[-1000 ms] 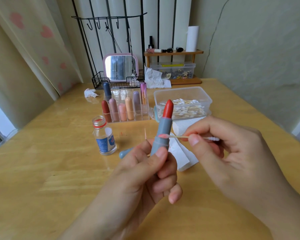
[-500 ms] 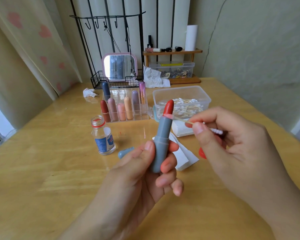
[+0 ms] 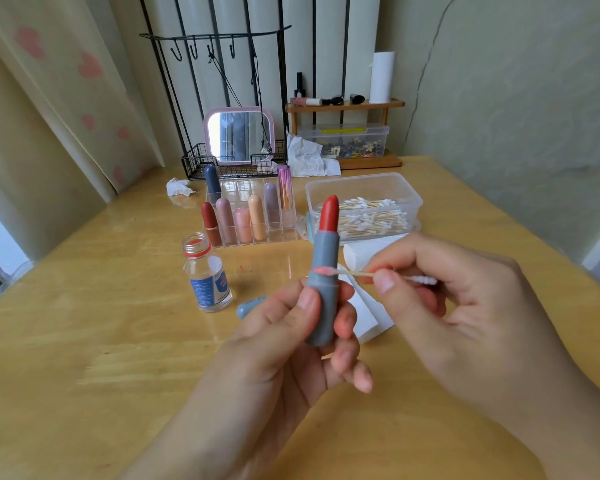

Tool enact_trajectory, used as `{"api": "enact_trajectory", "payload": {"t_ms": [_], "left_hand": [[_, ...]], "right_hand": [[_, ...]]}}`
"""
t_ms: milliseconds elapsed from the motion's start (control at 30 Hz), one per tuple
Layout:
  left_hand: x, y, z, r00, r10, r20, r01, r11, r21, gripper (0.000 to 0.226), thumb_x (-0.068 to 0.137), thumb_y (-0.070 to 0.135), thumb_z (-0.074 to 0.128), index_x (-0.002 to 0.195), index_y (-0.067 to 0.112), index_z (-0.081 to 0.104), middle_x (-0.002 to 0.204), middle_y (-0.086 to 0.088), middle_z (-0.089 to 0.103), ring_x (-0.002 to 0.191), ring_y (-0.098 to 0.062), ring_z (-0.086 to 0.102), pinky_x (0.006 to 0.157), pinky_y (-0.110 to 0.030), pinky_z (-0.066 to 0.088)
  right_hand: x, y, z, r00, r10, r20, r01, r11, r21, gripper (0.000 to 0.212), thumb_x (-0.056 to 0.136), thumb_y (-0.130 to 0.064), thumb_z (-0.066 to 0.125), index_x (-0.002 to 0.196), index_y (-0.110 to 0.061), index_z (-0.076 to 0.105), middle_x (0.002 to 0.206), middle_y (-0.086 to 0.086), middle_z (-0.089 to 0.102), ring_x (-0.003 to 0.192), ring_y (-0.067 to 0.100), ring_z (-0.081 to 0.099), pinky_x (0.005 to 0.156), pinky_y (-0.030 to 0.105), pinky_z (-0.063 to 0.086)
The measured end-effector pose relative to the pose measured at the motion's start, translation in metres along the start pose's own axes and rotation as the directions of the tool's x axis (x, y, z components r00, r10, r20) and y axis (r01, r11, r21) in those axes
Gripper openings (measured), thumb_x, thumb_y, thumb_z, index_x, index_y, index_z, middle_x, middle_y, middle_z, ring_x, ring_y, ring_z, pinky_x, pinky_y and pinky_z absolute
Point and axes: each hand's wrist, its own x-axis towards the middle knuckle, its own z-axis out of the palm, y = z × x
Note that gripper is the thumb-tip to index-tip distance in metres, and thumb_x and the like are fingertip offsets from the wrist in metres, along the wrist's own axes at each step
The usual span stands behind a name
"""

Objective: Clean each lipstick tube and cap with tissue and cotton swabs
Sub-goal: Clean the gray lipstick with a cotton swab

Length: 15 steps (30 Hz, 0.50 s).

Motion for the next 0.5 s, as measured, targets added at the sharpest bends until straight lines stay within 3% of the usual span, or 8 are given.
{"api": "enact_trajectory", "payload": {"t_ms": [100, 200, 367, 500], "left_hand": [[0.001, -0.0004, -0.0007, 1.0, -0.008, 0.009, 0.008, 1.0, 0.009, 0.03, 0.091, 0.023, 0.059, 0.108, -0.001, 0.062, 0.079, -0.007, 0.056, 0.062, -0.015, 0.053, 0.065, -0.033, 0.051], [0.0009, -0.0006, -0.0012, 0.999, -0.021, 0.028, 0.022, 0.999, -0.038, 0.03, 0.094, 0.022, 0.055, 0.109, -0.003, 0.061, 0.077, -0.006, 0.054, 0.061, -0.014, 0.051, 0.066, -0.034, 0.051], [-0.0003, 0.0012, 0.0004, 0.999, -0.03, 0.03, 0.033, 0.996, -0.089, 0.027, 0.092, 0.021, 0.058, 0.111, 0.001, 0.058, 0.074, -0.007, 0.049, 0.058, -0.015, 0.045, 0.066, -0.036, 0.05], [-0.001, 0.0015, 0.0009, 1.0, -0.008, 0.001, 0.008, 1.0, -0.023, 0.02, 0.086, 0.014, 0.066, 0.1, 0.008, 0.052, 0.069, -0.004, 0.047, 0.054, -0.012, 0.044, 0.062, -0.033, 0.05]], "right_hand": [[-0.0002, 0.0014, -0.0005, 0.999, 0.01, -0.035, -0.01, 1.0, -0.005, 0.016, 0.088, -0.027, 0.05, 0.078, -0.023, 0.061, 0.06, 0.002, 0.048, 0.049, 0.007, 0.044, 0.049, 0.011, 0.035], [0.0003, 0.004, -0.0016, 0.996, 0.055, -0.065, -0.054, 0.998, 0.013, 0.014, 0.091, -0.033, 0.048, 0.086, -0.026, 0.059, 0.062, 0.004, 0.05, 0.05, 0.018, 0.05, 0.048, 0.027, 0.041], [-0.0004, 0.0008, -0.001, 1.0, -0.02, 0.005, 0.02, 1.0, -0.005, 0.015, 0.085, -0.023, 0.051, 0.073, -0.021, 0.059, 0.057, 0.0, 0.038, 0.049, 0.006, 0.034, 0.049, 0.011, 0.03], [0.0006, 0.0007, -0.0016, 1.0, -0.001, -0.016, 0.002, 1.0, 0.006, 0.016, 0.088, -0.024, 0.05, 0.078, -0.019, 0.061, 0.059, -0.007, 0.044, 0.05, 0.004, 0.042, 0.051, 0.008, 0.031]]}}
